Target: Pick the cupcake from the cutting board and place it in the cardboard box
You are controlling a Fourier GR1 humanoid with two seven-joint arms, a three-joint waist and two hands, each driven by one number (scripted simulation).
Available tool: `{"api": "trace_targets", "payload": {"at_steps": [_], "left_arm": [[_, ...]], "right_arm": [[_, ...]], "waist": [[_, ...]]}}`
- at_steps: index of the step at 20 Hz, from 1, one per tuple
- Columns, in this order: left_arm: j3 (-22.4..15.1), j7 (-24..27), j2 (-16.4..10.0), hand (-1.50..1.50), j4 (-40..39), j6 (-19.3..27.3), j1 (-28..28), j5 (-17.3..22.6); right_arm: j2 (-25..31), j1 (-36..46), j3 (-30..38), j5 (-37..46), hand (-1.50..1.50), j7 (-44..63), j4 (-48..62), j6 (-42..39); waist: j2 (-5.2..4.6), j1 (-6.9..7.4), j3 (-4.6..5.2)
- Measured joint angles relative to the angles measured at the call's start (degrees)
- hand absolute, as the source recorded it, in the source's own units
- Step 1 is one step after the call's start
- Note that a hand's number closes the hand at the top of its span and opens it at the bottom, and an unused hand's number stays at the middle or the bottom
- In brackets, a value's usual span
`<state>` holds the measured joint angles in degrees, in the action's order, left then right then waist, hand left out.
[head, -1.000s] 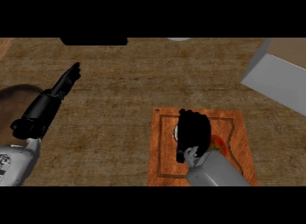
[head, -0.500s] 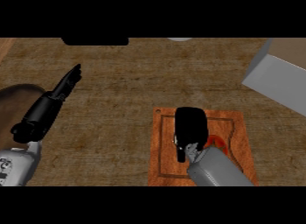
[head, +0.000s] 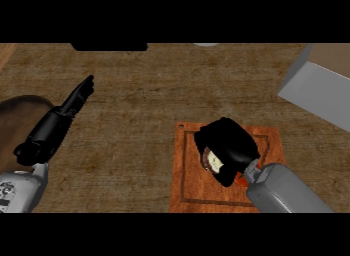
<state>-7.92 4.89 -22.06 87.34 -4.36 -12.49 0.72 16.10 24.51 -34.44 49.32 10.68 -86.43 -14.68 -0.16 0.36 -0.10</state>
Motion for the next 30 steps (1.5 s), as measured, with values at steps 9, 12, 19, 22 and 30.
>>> {"api": "trace_targets", "payload": {"at_steps": [9,12,19,22,30], "left_arm": [[1.7,0.2,0.3,0.00,-0.3,-0.9,0.1,-0.6],[1.4,-0.8,1.0,0.00,0.1,-0.7,-0.1,-1.1],[1.9,-1.1,0.9,0.00,1.1,-1.3,0.3,-1.3],[2.4,-1.6,0.9,0.00,0.1,-2.1,-1.2,-1.2],[2.7,-0.9,1.7,0.00,1.1,-3.1,0.1,-1.8]], "right_arm": [[8.3,0.0,8.3,-1.5,1.50,-11.6,-12.6,3.0],[8.6,0.8,14.0,-3.9,1.50,-9.4,-15.8,2.2],[7.3,4.0,29.4,-10.3,1.50,0.6,-16.6,2.0],[8.6,6.5,35.2,-12.2,1.50,2.2,-13.4,1.7],[15.6,14.3,44.7,-12.3,1.50,-4.9,6.7,3.5]], "waist": [[0.27,-0.67,0.08],[0.32,-0.79,0.09],[0.32,-0.65,0.11],[0.19,-0.54,0.11],[-0.06,0.42,0.10]]}}
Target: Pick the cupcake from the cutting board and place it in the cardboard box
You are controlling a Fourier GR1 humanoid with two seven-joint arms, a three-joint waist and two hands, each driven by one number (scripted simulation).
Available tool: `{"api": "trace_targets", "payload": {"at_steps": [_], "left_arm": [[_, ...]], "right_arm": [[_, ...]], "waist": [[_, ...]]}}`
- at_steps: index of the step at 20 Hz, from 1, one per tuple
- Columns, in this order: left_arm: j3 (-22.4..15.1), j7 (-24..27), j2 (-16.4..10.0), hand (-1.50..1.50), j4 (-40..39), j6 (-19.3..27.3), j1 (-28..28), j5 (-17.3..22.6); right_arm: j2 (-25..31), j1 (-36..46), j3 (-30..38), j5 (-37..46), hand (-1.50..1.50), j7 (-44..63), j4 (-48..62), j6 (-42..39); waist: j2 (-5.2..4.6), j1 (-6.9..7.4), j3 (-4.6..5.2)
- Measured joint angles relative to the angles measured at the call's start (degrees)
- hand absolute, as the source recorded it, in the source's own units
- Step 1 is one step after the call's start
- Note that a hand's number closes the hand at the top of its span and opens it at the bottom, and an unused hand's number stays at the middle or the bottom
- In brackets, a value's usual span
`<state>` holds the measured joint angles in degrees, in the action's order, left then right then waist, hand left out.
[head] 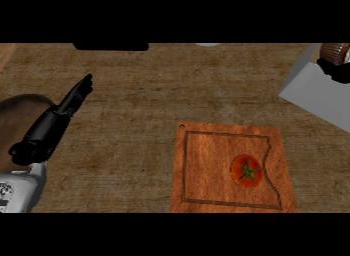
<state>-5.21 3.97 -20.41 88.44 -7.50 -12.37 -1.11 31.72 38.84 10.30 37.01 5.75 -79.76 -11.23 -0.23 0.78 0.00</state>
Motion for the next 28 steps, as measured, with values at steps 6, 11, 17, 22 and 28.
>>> {"api": "trace_targets", "payload": {"at_steps": [6,11,17,22,28], "left_arm": [[-0.6,-0.5,1.2,0.00,0.5,0.3,-0.8,-1.0],[-0.3,-0.2,1.6,0.00,-0.5,0.1,-1.9,-1.5],[0.1,1.1,1.7,0.00,-1.4,-0.6,-1.9,-1.8],[0.3,0.4,2.2,0.00,-1.9,-0.9,-2.9,-1.9],[0.7,0.2,2.1,0.00,-1.6,-1.0,-2.3,-2.1]], "right_arm": [[6.5,2.9,-0.7,2.8,1.50,-6.4,15.4,-4.5],[10.6,6.3,-2.2,5.0,1.50,-13.0,29.2,-8.6],[14.6,9.5,-5.6,9.3,-1.50,-20.6,41.8,-12.5],[16.4,11.6,-6.9,10.3,-1.50,-31.2,49.3,-15.7],[14.5,14.3,1.2,2.2,-1.50,-39.0,54.7,-15.8]], "waist": [[-0.30,0.63,-0.01],[-0.53,1.13,-0.04],[-0.47,1.50,0.20],[-0.55,1.43,0.01],[-0.42,1.21,-0.17]]}}
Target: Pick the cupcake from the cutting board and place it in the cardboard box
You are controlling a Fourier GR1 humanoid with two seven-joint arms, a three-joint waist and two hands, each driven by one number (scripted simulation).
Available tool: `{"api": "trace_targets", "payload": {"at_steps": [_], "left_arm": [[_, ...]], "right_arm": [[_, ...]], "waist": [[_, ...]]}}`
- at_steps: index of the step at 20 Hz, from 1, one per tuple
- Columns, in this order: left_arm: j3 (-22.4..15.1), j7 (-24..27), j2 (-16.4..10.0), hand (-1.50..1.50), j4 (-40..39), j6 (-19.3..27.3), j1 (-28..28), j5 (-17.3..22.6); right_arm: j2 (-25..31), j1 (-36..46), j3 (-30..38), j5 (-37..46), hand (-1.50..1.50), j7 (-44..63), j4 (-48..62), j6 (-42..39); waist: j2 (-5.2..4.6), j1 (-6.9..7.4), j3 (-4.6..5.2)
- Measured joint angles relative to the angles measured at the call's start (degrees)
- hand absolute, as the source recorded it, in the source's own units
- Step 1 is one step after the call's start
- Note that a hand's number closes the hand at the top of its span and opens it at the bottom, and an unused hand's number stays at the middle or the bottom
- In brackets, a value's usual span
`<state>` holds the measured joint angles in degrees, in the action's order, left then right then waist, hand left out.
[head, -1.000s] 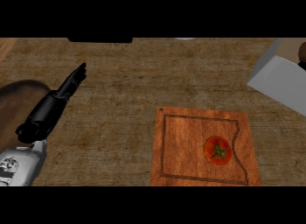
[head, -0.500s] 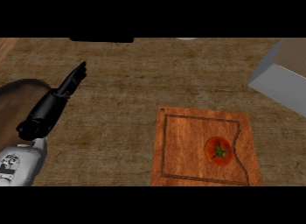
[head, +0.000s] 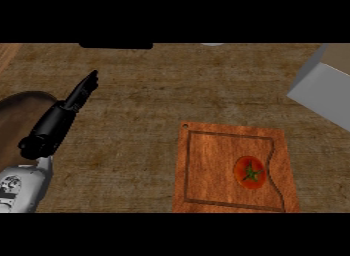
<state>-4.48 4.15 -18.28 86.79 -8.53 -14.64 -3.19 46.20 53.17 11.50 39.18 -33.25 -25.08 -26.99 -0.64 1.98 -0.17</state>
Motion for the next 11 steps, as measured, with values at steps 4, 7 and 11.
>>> {"api": "trace_targets", "payload": {"at_steps": [4,7,11], "left_arm": [[0.2,0.2,0.1,0.00,0.0,-0.1,0.2,0.1],[-0.1,1.5,0.4,0.00,-0.3,0.2,1.0,-0.5],[-0.3,1.6,0.3,0.00,0.4,-0.2,1.3,-0.5]], "right_arm": [[-0.9,3.4,11.0,-10.7,-1.50,2.8,5.8,-2.9],[0.6,5.1,17.7,-16.7,-1.50,6.5,10.6,-4.4],[3.4,5.6,23.4,-21.7,-1.50,10.4,15.1,-4.3]], "waist": [[0.01,-0.16,-0.04],[-0.21,0.00,-0.01],[-0.48,0.56,-0.06]]}}
